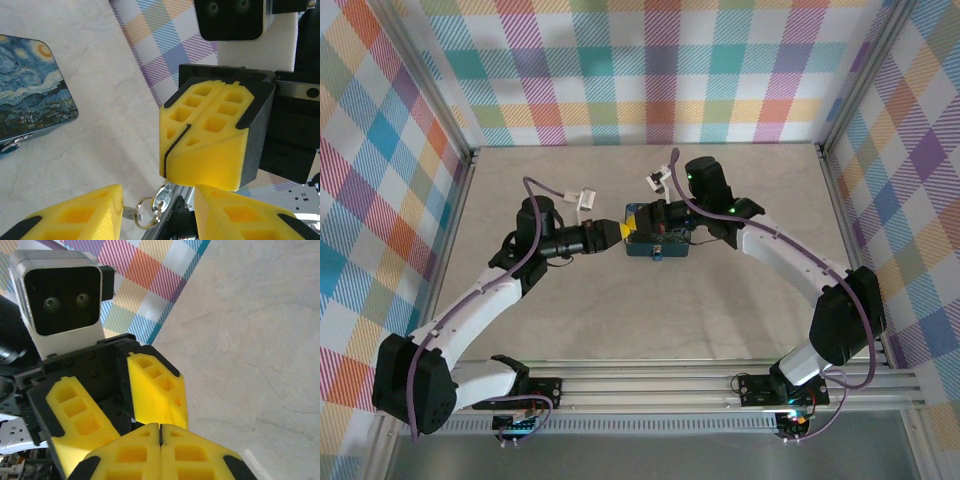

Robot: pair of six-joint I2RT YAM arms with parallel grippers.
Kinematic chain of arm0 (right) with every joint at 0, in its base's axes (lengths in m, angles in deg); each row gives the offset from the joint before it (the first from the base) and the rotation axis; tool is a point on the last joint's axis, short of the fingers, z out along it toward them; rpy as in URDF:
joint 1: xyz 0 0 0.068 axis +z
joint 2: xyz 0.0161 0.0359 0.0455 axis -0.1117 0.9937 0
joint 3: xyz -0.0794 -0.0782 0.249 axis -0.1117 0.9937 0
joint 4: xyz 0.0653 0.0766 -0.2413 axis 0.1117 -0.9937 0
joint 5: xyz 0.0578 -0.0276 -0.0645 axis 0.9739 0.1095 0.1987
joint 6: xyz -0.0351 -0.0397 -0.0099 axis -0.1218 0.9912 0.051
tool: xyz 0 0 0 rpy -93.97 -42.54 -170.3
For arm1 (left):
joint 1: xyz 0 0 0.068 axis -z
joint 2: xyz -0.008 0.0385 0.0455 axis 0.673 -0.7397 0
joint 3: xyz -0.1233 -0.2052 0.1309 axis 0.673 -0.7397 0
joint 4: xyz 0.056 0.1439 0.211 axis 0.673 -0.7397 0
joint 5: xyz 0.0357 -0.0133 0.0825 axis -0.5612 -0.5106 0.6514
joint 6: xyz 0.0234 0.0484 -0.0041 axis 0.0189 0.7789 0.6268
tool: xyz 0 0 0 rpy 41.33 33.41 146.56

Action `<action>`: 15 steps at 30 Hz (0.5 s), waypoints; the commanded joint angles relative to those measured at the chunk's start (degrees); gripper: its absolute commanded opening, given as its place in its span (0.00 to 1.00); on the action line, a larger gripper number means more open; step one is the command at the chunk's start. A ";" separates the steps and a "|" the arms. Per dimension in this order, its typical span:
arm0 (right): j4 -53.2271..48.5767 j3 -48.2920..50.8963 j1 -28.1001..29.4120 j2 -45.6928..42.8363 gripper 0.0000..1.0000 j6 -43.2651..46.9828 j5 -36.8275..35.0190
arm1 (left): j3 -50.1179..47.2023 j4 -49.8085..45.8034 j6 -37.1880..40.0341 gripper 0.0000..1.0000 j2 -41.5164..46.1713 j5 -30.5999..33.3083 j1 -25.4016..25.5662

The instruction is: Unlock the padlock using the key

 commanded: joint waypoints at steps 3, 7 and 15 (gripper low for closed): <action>0.82 -1.00 0.24 0.41 0.00 0.82 3.53 | -2.09 12.71 -5.86 0.38 -2.20 -4.82 -0.51; 2.09 -0.53 0.07 0.09 0.00 -0.40 4.16 | -2.37 14.48 -7.06 0.35 -2.73 -5.10 -0.60; 5.81 1.79 -0.60 -1.43 0.00 -3.05 4.61 | -5.13 20.78 -11.32 0.25 -3.49 -5.38 -1.45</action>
